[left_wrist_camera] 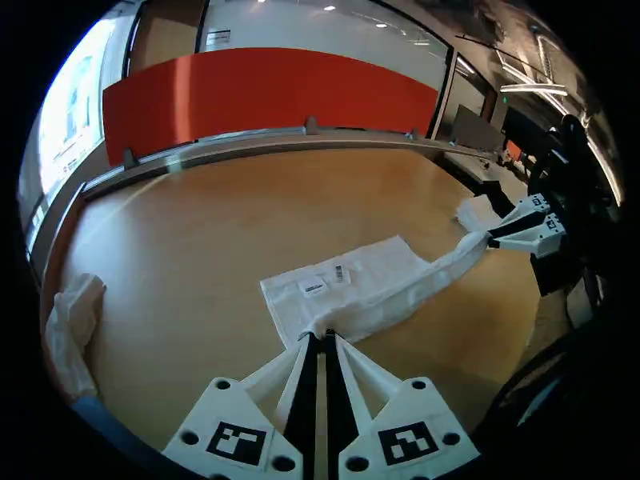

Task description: Fold towel

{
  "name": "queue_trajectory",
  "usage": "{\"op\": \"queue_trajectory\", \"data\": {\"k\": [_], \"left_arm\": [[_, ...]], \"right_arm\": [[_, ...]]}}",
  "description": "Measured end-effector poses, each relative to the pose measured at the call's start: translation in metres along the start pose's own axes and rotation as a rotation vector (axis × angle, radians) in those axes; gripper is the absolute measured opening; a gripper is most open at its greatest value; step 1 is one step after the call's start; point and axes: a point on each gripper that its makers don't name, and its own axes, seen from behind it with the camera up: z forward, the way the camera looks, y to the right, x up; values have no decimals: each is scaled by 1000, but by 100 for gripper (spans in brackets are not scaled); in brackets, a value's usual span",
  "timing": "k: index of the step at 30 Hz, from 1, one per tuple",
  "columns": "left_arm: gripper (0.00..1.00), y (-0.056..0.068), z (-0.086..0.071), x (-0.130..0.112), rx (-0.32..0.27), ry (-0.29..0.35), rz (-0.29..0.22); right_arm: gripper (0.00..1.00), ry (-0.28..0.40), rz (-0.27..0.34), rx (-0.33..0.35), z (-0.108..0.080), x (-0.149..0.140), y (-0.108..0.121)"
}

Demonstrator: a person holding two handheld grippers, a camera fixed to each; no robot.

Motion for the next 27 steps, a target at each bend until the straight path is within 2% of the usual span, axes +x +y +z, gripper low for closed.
{"op": "queue_trajectory", "data": {"k": [9, 14, 20, 27], "left_arm": [[7, -23, 39, 20, 40, -5, 15], [7, -28, 54, 24, 46, -13, 21], [7, -31, 68, 21, 46, -32, 27], [7, -43, 92, 10, 70, -67, 31]], "right_arm": [[10, -22, -12, -17, 30, 5, 29], [10, -39, -16, -16, 41, 3, 39], [10, -59, -12, -7, 53, -3, 46], [10, -86, 0, 2, 75, -13, 56]]}}
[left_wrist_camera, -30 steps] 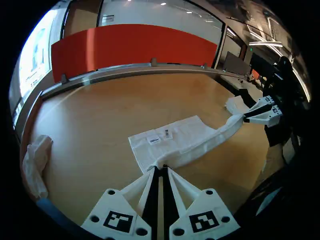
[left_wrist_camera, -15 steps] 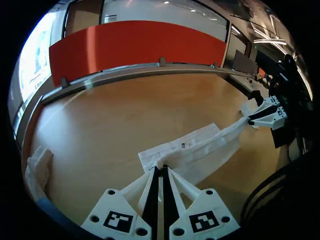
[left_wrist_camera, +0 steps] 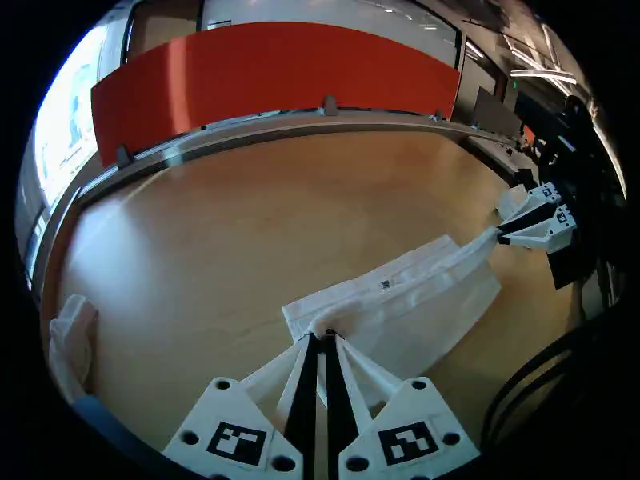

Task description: Fold towel

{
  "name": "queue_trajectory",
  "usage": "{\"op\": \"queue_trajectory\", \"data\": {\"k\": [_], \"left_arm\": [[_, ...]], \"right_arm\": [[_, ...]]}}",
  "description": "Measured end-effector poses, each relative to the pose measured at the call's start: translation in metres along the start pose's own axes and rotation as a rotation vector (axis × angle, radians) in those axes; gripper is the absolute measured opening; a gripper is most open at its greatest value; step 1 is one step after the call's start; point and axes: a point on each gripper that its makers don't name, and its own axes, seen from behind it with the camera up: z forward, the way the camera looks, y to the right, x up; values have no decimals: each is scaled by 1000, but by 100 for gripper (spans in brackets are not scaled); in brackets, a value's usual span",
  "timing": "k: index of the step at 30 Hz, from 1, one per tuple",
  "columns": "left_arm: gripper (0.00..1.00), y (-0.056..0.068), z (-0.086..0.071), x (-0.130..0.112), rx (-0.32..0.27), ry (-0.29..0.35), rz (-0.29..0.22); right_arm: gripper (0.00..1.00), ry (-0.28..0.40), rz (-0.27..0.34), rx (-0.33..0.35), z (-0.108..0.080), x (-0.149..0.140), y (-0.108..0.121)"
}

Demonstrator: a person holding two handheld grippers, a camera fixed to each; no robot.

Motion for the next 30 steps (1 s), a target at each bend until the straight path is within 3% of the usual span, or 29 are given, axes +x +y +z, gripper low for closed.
{"op": "queue_trajectory", "data": {"k": [11, 13, 17, 20, 23, 25, 28, 29, 30], "left_arm": [[10, -10, 30, -9, 20, -36, -17], [13, -12, 32, -9, 28, -38, -12], [34, -18, 35, -9, 49, -39, -4], [40, -25, 35, -7, 74, -35, -6], [48, -32, 35, -5, 91, -34, -10], [54, -34, 33, -5, 95, -32, -15], [72, -36, 30, -4, 95, -29, -26], [75, -36, 29, -5, 93, -28, -30], [85, -36, 28, -5, 91, -27, -35]], "right_arm": [[11, -24, 40, -14, 29, -12, 17], [13, -26, 46, -21, 32, -14, 19], [17, -29, 50, -45, 36, -16, 26], [22, -26, 53, -66, 38, -15, 32], [38, -26, 61, -88, 38, -14, 39], [59, -27, 67, -103, 38, -14, 43], [89, -24, 72, -117, 37, -13, 47], [94, -22, 72, -119, 36, -13, 47], [94, -21, 73, -120, 35, -13, 47]]}}
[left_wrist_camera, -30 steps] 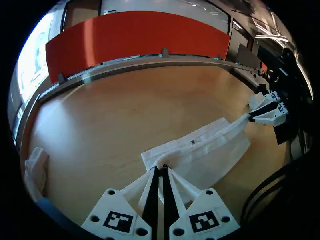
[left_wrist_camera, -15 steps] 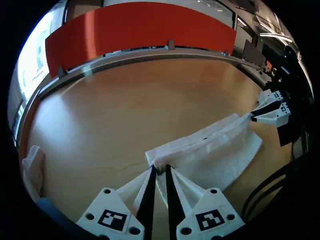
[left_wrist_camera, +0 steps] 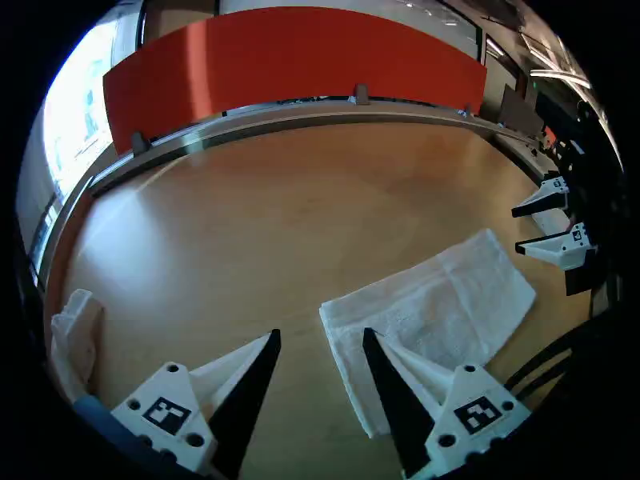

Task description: Fold towel

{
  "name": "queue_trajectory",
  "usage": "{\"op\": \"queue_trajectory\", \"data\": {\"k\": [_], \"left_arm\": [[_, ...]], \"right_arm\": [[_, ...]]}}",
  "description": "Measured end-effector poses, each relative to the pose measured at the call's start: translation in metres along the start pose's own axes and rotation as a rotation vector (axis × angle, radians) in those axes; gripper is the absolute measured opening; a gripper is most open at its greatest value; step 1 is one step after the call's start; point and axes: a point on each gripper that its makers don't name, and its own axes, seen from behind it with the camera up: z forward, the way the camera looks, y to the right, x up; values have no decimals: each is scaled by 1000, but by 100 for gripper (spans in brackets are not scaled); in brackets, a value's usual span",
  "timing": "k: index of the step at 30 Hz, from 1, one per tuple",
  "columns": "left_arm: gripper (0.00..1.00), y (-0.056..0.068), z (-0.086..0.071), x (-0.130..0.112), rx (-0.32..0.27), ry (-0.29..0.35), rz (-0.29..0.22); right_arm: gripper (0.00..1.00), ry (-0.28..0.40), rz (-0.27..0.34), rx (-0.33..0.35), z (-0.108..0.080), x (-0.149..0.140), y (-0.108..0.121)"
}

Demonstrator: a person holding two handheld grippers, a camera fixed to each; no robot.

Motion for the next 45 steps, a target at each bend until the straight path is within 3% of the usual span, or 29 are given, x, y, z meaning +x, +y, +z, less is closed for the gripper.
{"op": "queue_trajectory", "data": {"k": [1, 3, 15, 32, 38, 45], "left_arm": [[95, 0, -1, 0, -3, 2, -5], [97, 1, -4, -1, -7, 5, -12], [97, 1, -26, -13, 2, 14, -11], [97, 5, -74, -63, 40, -6, -49], [97, 4, -82, -70, 46, -4, -66], [97, 3, -93, -74, 63, 6, -70]], "right_arm": [[94, 1, 0, 0, -1, 0, -1], [94, 2, 0, 1, -3, -1, -2], [94, 9, 7, 21, -21, -11, -27], [94, 1, 62, 16, -63, -44, -56], [94, -2, 66, 23, -66, -50, -58], [94, -11, 27, 47, -64, -52, -60]]}}
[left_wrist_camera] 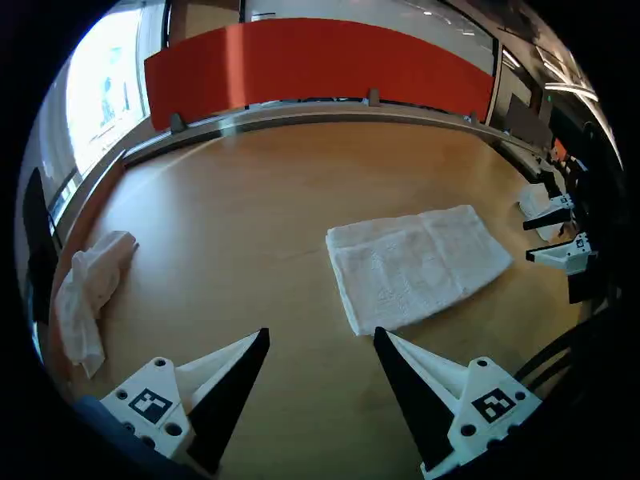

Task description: Fold towel

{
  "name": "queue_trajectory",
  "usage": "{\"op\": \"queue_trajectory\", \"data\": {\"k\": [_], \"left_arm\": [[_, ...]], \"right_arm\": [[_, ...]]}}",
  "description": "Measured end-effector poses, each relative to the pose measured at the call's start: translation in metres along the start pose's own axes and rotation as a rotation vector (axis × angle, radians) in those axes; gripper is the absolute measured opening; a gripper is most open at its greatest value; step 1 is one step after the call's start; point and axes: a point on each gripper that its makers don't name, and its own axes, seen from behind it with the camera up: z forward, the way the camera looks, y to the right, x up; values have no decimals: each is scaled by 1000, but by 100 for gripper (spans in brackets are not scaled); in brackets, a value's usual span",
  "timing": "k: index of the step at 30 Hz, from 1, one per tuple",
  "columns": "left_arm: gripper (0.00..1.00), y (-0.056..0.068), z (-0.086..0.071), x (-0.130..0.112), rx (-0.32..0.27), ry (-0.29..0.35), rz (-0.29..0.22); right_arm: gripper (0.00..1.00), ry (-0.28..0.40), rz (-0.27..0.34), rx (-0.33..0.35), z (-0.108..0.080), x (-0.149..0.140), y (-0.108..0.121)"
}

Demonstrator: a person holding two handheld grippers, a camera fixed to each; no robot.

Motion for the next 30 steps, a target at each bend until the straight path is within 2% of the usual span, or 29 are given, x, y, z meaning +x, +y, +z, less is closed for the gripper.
{"op": "queue_trajectory", "data": {"k": [13, 21, 30], "left_arm": [[97, -12, -31, -30, 77, -10, -44], [97, -14, -46, -41, 91, 3, -73], [97, -16, -62, -57, 106, -2, -92]], "right_arm": [[93, -56, -102, 66, 8, -11, 1], [92, -78, -133, 89, 11, -12, 5], [80, -114, -169, 99, 18, -19, 9]]}}
